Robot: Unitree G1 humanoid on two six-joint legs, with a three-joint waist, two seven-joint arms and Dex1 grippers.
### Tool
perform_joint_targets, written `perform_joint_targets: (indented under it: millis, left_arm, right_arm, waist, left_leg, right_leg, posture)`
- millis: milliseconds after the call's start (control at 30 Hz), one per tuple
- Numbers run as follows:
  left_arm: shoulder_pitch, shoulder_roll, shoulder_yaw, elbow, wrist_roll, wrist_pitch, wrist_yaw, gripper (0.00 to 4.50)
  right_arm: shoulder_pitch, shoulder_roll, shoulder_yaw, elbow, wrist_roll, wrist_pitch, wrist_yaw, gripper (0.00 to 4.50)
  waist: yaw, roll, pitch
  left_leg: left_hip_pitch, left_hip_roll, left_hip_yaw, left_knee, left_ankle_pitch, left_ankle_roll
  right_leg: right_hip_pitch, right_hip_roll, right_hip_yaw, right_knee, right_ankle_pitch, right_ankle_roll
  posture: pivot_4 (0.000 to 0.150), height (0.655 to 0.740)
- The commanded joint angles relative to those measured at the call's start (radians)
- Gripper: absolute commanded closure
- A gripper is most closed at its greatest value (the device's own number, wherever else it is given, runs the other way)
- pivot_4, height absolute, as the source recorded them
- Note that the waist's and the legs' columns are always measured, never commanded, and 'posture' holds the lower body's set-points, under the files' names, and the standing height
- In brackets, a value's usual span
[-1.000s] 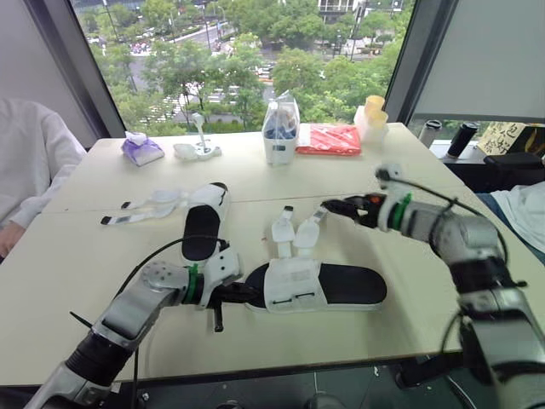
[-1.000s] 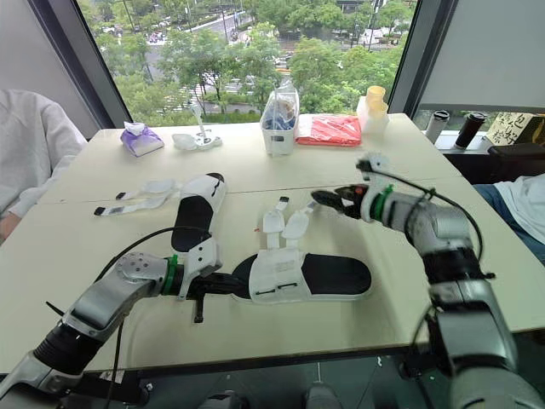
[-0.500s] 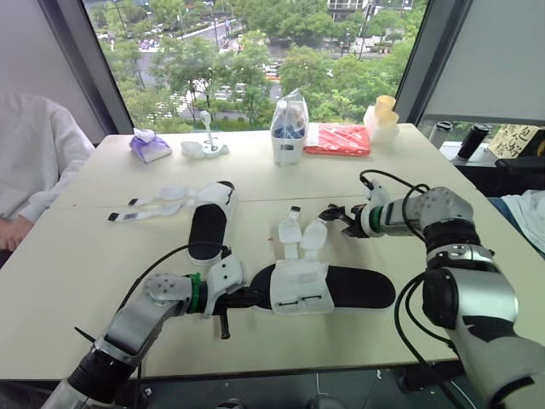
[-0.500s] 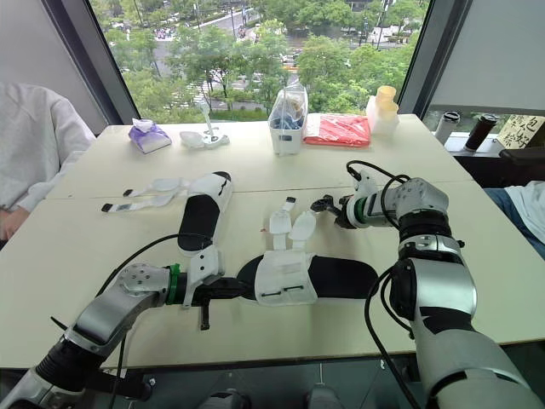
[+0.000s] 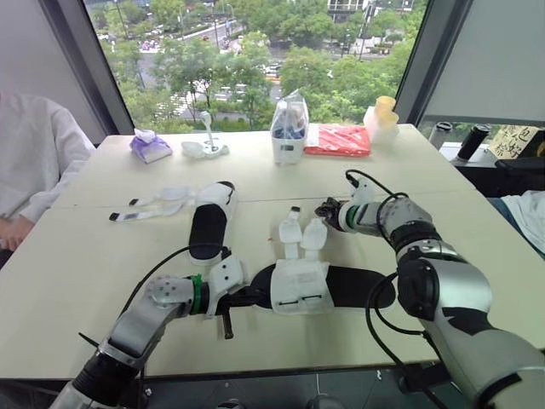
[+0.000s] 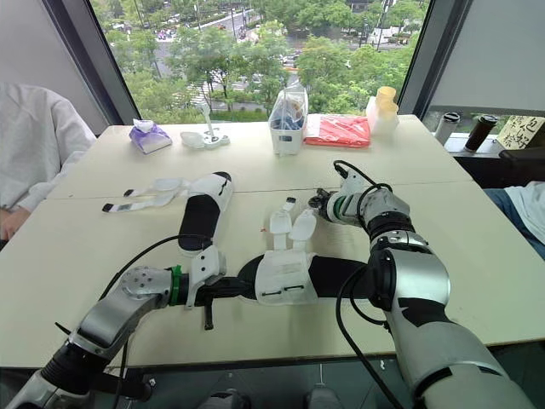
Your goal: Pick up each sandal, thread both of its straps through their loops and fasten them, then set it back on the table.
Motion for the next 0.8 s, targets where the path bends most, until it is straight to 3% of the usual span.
perform_joint_targets:
  millis: [33,300,533,800]
  left_arm:
    - [0.021,-0.005,-0.004,0.001,0.014,0.012,0.015,4.50]
    - [0.028,-0.018,-0.004,0.003,0.016,0.010,0.016,4.50]
    - [0.026,-0.011,-0.003,0.014,0.012,0.013,-0.005,4.50]
    - [0.019,0.007,-0.011,0.040,0.013,0.010,-0.044,4.50]
  right_arm:
    - [-0.033,0.006,-0.021,-0.006,-0.003,-0.015,0.053,4.45]
    - [0.001,-0.026,0.050,-0.164,-0.029,-0.004,0.336,4.45]
    - [0.445,-0.091,0.311,-1.035,-0.065,-0.360,0.798,4.45]
    - [0.836,-0.210,0.396,-1.564,-0.099,-0.717,1.015,4.45]
  waist:
    - [-0.001,0.000,0.000]
    - [0.000,0.000,0.000]
    - [0.005,0.000,0.000]
    - [0.004,0.000,0.000]
  left_leg:
    - [0.000,0.000,0.000,0.000,0.000,0.000]
    - [0.000,0.000,0.000,0.000,0.000,0.000]
    - [-0.001,0.000,-0.003,-0.001,-0.001,0.001]
    - [0.001,0.001,-0.006,0.000,-0.001,0.001]
  right_leg:
    - [0.000,0.000,0.000,0.000,0.000,0.000]
    - [0.000,0.000,0.000,0.000,0.000,0.000]
    - [0.001,0.000,-0.002,-0.002,-0.001,0.002]
    - [0.003,0.000,-0.002,-0.003,-0.002,0.003]
  posture:
    - [0.150,0.7400]
    - [0.150,0.7400]
    - [0.150,0.7400]
    - [0.150,0.7400]
